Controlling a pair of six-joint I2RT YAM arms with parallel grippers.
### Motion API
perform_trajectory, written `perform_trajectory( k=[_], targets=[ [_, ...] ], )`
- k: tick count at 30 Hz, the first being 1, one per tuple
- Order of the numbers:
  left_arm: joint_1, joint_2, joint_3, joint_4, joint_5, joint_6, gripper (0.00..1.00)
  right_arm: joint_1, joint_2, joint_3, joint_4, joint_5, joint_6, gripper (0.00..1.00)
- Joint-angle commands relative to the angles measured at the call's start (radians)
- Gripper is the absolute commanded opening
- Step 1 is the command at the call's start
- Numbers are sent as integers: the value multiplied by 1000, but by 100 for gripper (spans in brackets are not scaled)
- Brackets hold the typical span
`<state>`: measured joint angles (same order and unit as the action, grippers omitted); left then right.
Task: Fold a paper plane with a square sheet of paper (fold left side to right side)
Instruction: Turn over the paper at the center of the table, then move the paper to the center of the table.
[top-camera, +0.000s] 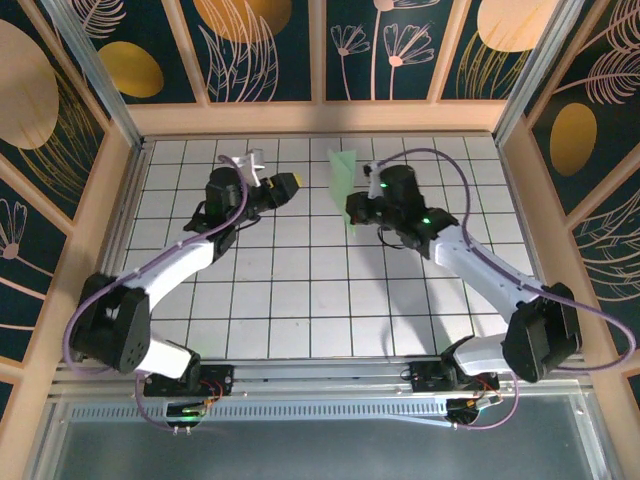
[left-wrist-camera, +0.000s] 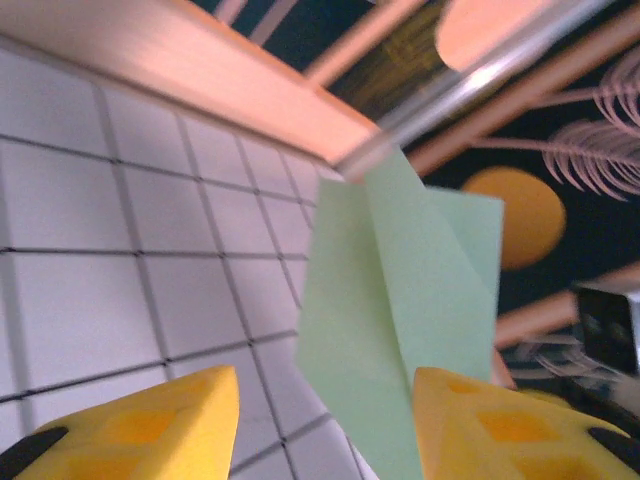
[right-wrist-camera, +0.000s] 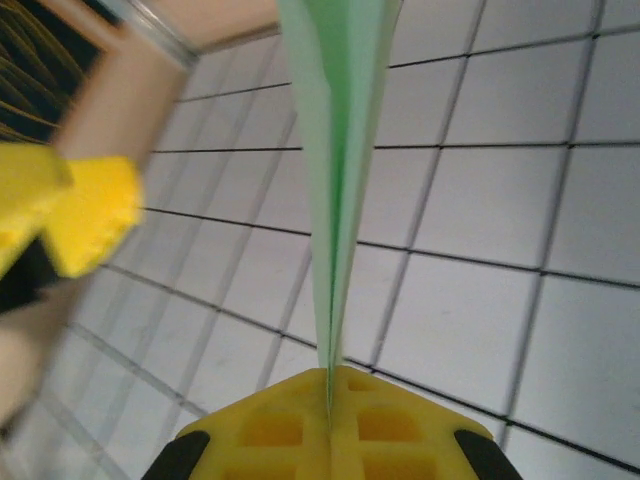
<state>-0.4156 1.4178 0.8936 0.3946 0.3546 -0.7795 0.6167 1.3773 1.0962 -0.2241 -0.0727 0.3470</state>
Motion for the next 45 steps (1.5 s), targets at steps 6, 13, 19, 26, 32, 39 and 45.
perform_trajectory(
  k=[6, 13, 19, 26, 32, 39, 45],
  targets=[
    [3, -204, -69, -222, -447, 141, 56, 256, 449, 319, -648, 950, -27, 0],
    [5, -272, -105, -252, -555, 135, 59, 327, 667, 417, -724, 1004, 49, 6],
    [6, -246, -99, -259, -526, 124, 59, 335, 714, 414, -647, 847, 23, 27],
    [6, -215, -81, -257, -480, 116, 61, 307, 597, 332, -471, 540, 26, 67],
    [9, -193, -71, -251, -427, 98, 66, 204, 387, 190, -333, 334, 68, 91],
    [9, -66, -52, -197, -218, 34, 67, -25, 125, -31, -157, 182, 126, 99],
    [-45, 115, -17, -117, -40, -60, 65, -240, -26, -248, 57, 1, 243, 99]
  ],
)
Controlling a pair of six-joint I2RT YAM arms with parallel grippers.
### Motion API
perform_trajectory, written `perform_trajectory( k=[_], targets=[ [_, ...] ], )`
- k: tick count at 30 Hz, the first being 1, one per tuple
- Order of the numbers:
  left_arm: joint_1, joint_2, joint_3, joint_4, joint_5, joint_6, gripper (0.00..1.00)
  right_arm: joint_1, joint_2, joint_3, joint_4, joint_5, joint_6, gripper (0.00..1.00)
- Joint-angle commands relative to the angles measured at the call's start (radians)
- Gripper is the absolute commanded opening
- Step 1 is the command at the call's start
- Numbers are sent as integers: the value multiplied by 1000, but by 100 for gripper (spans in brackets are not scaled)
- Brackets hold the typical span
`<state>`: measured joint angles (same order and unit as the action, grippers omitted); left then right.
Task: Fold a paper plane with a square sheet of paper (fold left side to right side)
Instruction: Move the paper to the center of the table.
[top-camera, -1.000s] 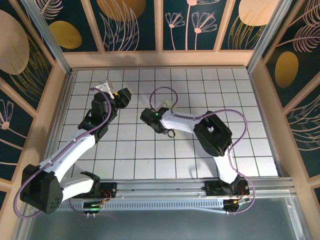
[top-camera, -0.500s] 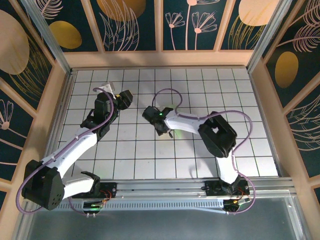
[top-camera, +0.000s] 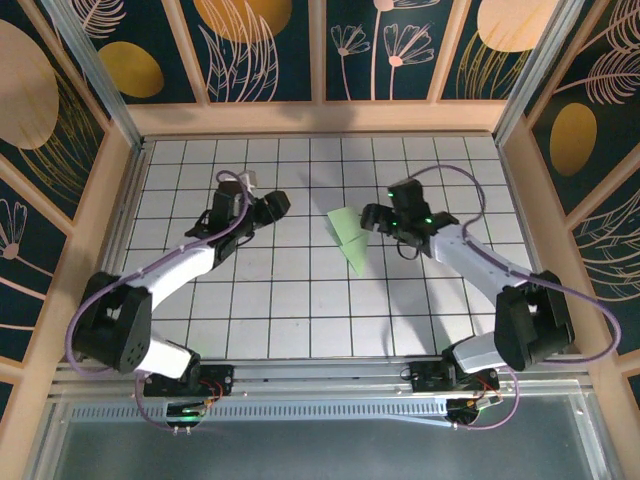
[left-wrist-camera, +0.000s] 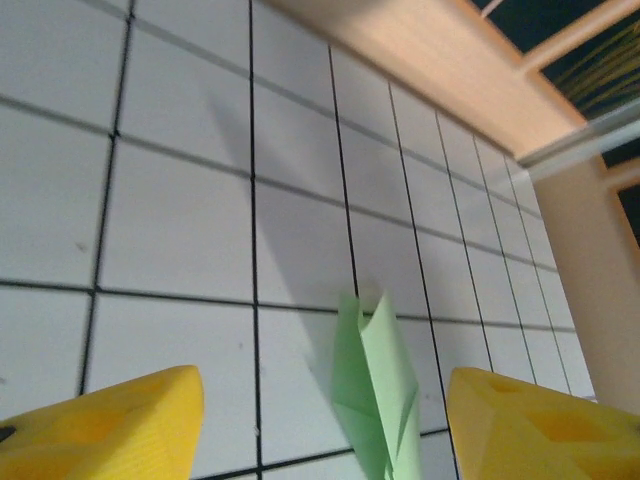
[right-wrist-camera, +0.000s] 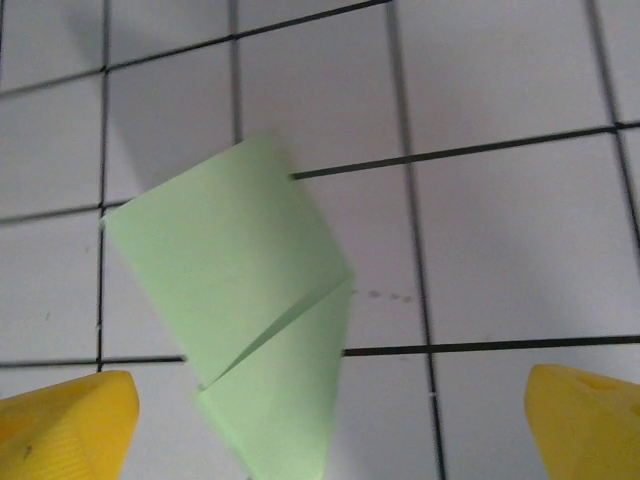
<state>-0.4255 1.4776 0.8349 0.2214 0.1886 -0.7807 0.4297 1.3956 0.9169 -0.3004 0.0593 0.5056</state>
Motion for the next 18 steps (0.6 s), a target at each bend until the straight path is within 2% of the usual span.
perform_trajectory(
  k=[1, 7, 14, 18],
  targets=[
    [-57, 90, 62, 54, 138, -66, 65, -78, -56, -96, 157, -150, 102, 99],
    [-154, 306, 167, 96, 171, -150, 64, -133, -79, -160, 187, -176, 126, 99],
    [-169, 484, 281, 94, 178, -175, 62, -147, -101, -176, 174, -167, 112, 99],
    [-170, 554, 332, 110, 209, -174, 56, -156, -107, -180, 157, -156, 99, 99]
  ],
)
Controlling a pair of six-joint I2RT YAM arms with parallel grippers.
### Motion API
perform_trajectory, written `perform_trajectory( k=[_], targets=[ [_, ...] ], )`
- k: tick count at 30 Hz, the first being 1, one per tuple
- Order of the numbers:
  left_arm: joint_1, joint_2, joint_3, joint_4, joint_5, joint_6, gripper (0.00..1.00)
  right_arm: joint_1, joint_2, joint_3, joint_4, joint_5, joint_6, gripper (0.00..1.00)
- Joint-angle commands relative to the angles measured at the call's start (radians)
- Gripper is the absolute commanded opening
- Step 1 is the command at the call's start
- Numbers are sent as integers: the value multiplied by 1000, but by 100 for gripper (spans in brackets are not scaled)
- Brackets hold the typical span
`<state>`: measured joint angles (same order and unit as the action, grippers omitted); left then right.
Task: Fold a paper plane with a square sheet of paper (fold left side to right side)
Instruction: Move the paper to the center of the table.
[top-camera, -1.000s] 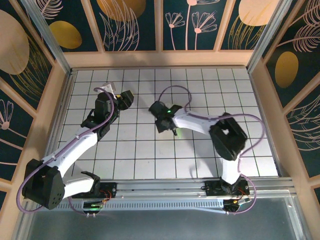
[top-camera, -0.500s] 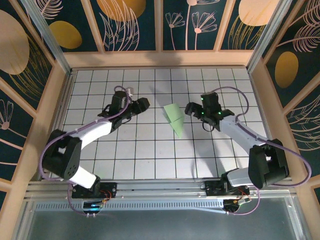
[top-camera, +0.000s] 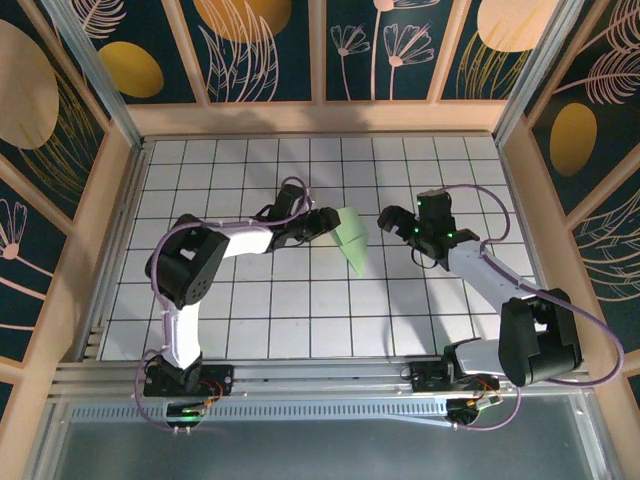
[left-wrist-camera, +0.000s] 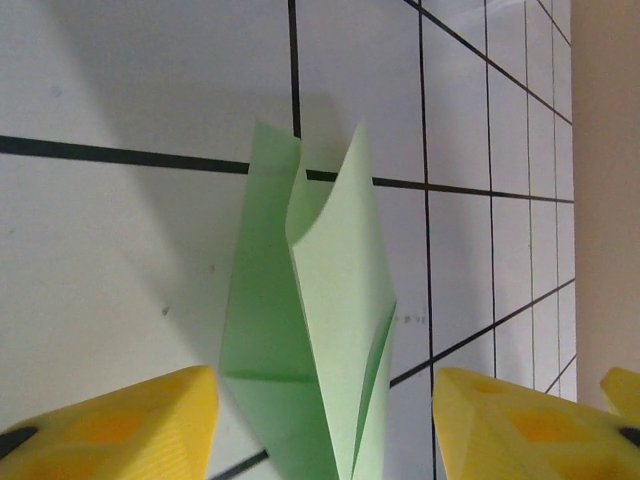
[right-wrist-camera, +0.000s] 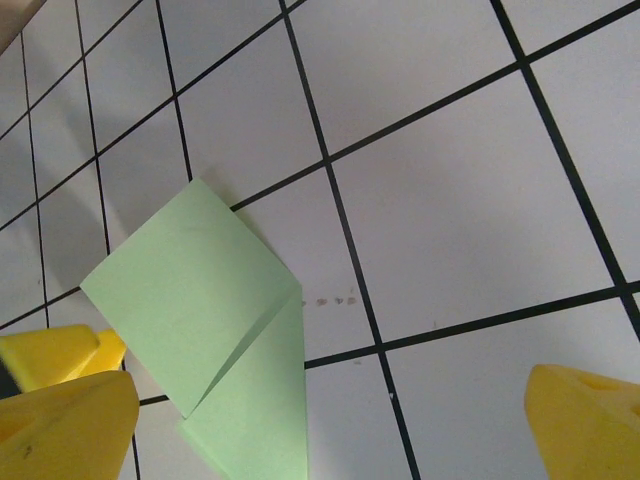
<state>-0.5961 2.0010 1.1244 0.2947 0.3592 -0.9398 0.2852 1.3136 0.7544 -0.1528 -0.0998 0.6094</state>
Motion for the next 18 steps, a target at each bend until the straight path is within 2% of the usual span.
perform_trajectory(
  k=[1, 5, 8, 9, 13, 18],
  targets=[
    [0, 47, 52, 41, 44, -14, 53, -15, -28, -21, 8, 4, -6, 99],
    [0, 111, 98, 61, 76, -15, 43, -27, -39, -33, 8, -7, -15, 99],
    [-1, 150, 126, 66, 91, -10, 34, -47, -47, -47, 26, -62, -36, 99],
    [0, 154, 129, 65, 92, -1, 33, -54, -53, -53, 37, -86, -44, 99],
    [5, 131, 114, 73, 107, 48, 16, -80, -76, -74, 85, -202, -97, 96],
    [41, 43, -18, 170, 167, 94, 0, -89, -52, -66, 122, -382, -200, 88]
  ],
)
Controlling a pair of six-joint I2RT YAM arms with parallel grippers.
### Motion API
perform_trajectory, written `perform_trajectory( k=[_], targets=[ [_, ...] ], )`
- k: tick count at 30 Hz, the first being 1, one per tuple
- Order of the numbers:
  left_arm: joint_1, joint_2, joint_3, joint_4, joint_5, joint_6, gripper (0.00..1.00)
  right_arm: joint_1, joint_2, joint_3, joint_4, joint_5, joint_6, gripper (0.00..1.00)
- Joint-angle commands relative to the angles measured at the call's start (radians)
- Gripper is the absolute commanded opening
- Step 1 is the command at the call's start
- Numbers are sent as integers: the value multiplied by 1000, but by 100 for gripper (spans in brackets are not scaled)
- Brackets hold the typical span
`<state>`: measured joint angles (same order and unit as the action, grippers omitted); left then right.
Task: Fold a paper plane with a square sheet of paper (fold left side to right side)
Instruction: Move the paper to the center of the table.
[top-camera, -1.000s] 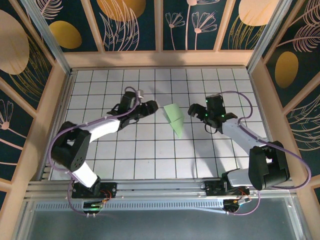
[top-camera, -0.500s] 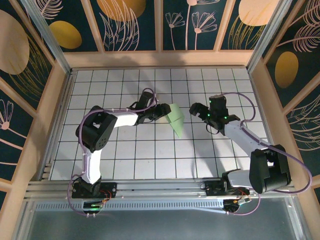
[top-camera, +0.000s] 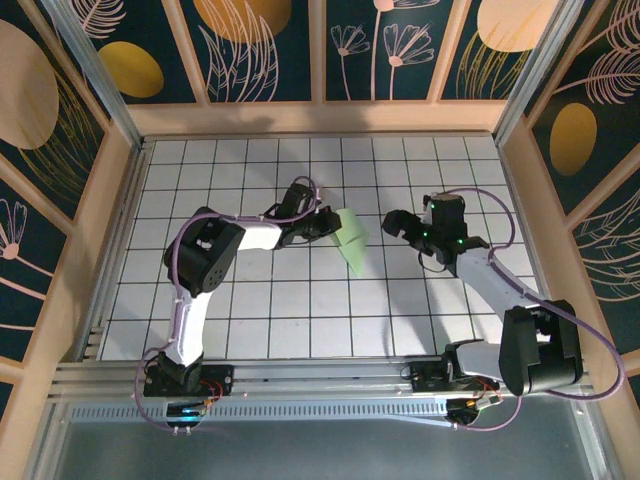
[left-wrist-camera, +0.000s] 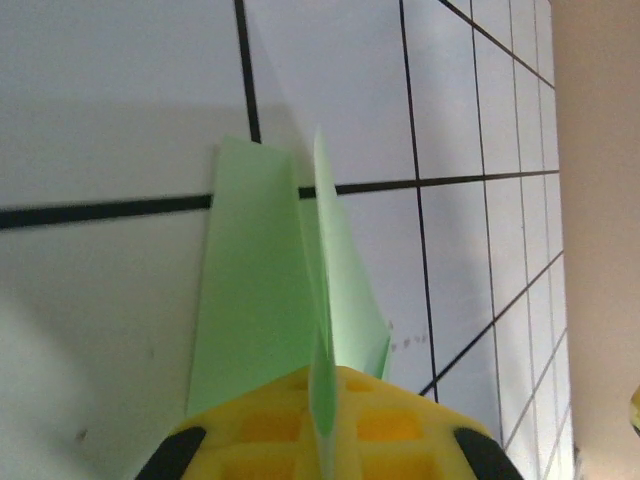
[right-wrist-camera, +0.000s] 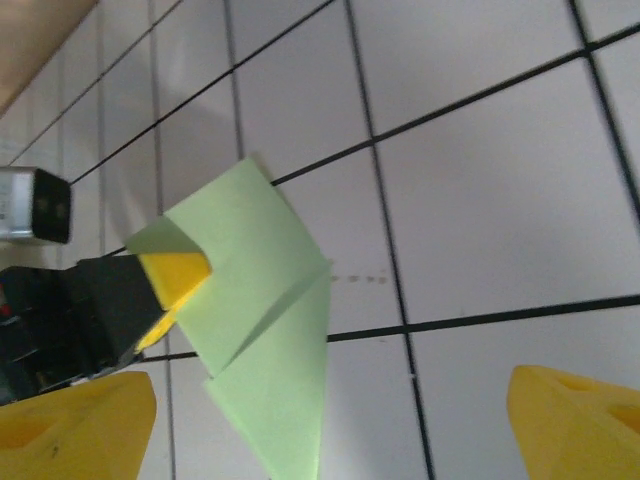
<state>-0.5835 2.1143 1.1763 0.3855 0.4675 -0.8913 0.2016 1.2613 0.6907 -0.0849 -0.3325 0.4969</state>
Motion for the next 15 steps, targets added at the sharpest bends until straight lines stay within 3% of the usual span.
perform_trajectory(
  k=[1, 8, 15],
  targets=[
    [39, -89, -100, 108, 81, 52, 0, -5, 16, -1, 62, -185, -103, 87],
    [108, -219, -329, 266, 271, 152, 0, 53, 144, -2, 203, -356, -148, 88],
    [116, -268, -438, 345, 385, 212, 0, 163, 336, 64, 307, -401, -197, 90]
  ],
)
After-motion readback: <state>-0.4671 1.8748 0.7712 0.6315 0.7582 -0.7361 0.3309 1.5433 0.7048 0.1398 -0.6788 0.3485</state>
